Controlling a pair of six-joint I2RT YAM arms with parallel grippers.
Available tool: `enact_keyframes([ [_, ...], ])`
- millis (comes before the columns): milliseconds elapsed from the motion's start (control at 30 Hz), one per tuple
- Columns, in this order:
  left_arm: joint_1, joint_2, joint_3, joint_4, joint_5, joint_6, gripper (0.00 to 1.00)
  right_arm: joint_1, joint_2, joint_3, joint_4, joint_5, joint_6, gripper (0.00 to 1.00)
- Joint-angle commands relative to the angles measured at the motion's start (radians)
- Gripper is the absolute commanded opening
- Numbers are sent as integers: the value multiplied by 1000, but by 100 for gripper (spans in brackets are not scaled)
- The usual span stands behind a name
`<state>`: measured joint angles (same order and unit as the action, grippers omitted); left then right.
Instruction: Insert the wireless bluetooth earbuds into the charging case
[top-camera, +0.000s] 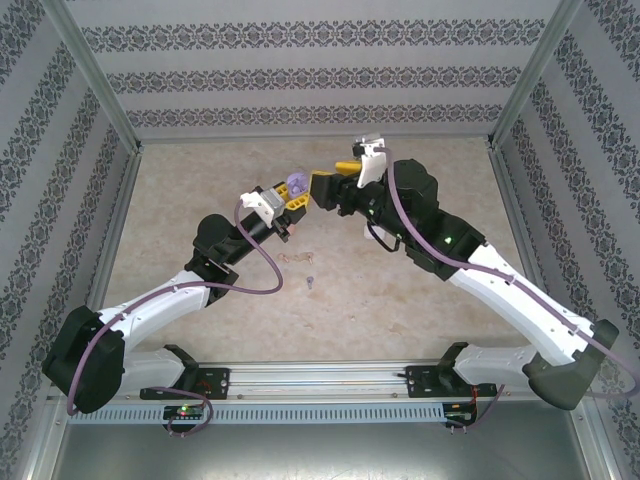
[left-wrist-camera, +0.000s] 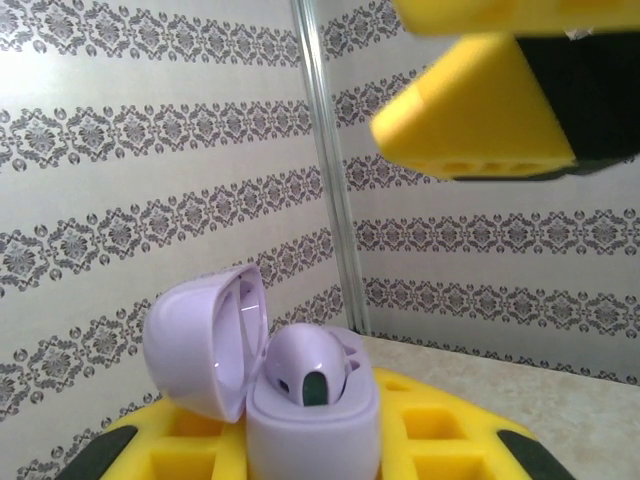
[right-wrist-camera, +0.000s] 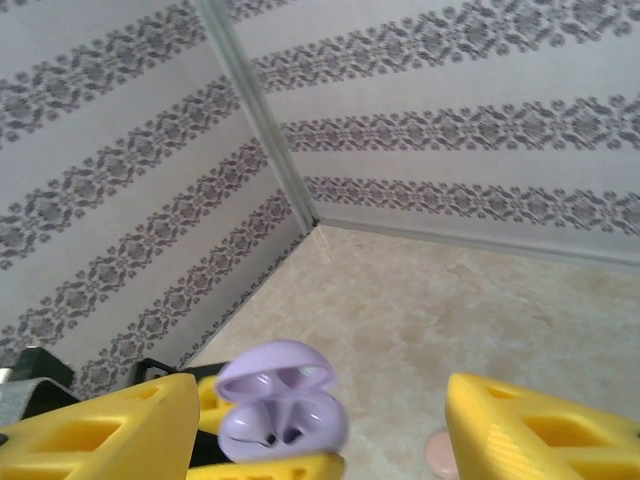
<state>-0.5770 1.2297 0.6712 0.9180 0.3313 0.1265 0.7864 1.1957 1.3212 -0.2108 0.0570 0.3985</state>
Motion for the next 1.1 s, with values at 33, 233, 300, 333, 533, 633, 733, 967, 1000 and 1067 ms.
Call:
enact_keyframes([
  [33,-17,-34,-35,61,-64,7,0,-37,-31,-97,-93,54,82,67],
  [233,-15,-87,-90,55,-143,15,0,-54,-3,-285,-134,57,195,67],
  [300,-15,-105,-112,59,-168,9,0,-48,36,-337,-127,57,226,67],
  [333,-15,-116,-126,60,-185,7,0,-42,65,-357,-130,63,252,67],
  [533,-12,-176,-185,69,-275,-22,0,21,284,-360,-161,73,375,65],
  [633,-11,-198,-204,69,-290,-32,0,76,398,-293,-200,99,421,64],
  [733,-9,-216,-219,73,-303,-38,0,118,490,-217,-246,115,469,61],
  [967,-1,-268,-254,101,-337,-41,0,159,626,-107,-346,179,549,54],
  [1000,0,-274,-258,103,-342,-41,0,163,639,-96,-357,186,559,53],
  [1067,5,-284,-265,110,-349,-41,0,166,666,-74,-373,187,574,52],
])
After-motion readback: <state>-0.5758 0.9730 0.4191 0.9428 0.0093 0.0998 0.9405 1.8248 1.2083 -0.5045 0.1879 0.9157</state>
